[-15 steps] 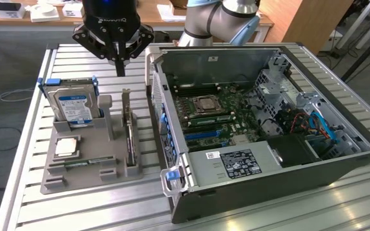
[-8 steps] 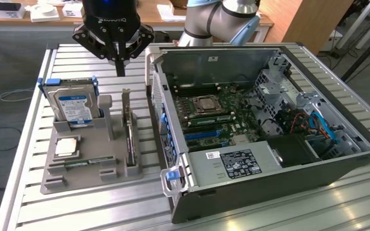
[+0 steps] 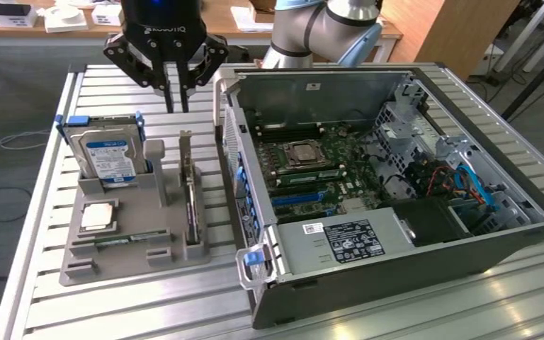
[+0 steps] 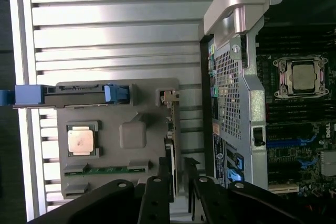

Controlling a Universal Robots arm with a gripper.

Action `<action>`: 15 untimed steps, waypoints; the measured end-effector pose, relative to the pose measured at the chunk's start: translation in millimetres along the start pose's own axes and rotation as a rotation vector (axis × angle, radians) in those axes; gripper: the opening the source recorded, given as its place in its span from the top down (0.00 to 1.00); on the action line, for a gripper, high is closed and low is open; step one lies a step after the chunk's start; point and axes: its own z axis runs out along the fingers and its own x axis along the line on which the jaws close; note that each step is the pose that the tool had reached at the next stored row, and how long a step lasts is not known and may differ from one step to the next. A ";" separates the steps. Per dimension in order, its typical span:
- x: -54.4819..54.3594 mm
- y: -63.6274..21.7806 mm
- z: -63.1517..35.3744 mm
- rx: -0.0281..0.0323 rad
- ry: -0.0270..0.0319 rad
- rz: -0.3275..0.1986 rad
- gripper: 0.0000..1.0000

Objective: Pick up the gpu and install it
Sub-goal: 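Pick up the gpu and move the gpu toward the slot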

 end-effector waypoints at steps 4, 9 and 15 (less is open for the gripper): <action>0.0 0.0 0.0 0.0000 0.0000 0.000 0.64; 0.0 0.0 0.0 0.0000 0.0000 0.000 0.63; 0.2 -0.4 3.0 -0.0001 0.0000 0.000 0.57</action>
